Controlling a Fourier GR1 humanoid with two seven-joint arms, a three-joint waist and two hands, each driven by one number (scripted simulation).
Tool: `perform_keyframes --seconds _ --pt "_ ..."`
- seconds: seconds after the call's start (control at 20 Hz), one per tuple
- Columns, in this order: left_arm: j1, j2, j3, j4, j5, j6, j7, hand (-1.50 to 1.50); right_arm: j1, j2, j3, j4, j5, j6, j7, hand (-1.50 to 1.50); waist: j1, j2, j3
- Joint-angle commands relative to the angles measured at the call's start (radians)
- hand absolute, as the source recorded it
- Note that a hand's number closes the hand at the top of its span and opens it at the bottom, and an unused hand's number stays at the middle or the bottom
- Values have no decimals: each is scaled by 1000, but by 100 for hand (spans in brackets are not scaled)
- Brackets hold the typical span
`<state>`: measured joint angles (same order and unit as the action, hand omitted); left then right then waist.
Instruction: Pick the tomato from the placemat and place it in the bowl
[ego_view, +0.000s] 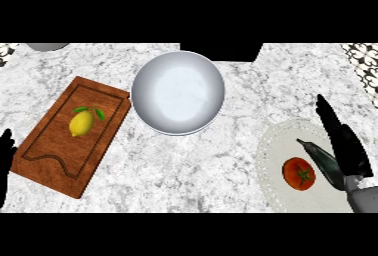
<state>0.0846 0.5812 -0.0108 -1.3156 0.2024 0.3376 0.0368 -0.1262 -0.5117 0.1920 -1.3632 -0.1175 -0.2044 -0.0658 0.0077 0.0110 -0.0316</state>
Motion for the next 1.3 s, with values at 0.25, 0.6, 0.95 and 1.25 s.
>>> perform_keyframes --seconds 0.25,0.6,0.95,1.25 --pt "-199 -35 -69 -159 -33 -31 -83 0 -134 39 82 -138 -294 561 -270 150 -7 -17 51" --pt "-261 -100 -150 -208 -58 -15 -13 0 -111 -139 -175 116 -346 805 -689 -150 -12 5 44" --pt "-347 -119 -166 -204 -98 21 65 0 -96 -365 -174 144 -69 858 -943 -150 -11 -3 37" --pt "-317 -125 -169 -206 -98 -5 50 0 -101 -459 -75 103 167 672 -956 -150 10 -6 33"
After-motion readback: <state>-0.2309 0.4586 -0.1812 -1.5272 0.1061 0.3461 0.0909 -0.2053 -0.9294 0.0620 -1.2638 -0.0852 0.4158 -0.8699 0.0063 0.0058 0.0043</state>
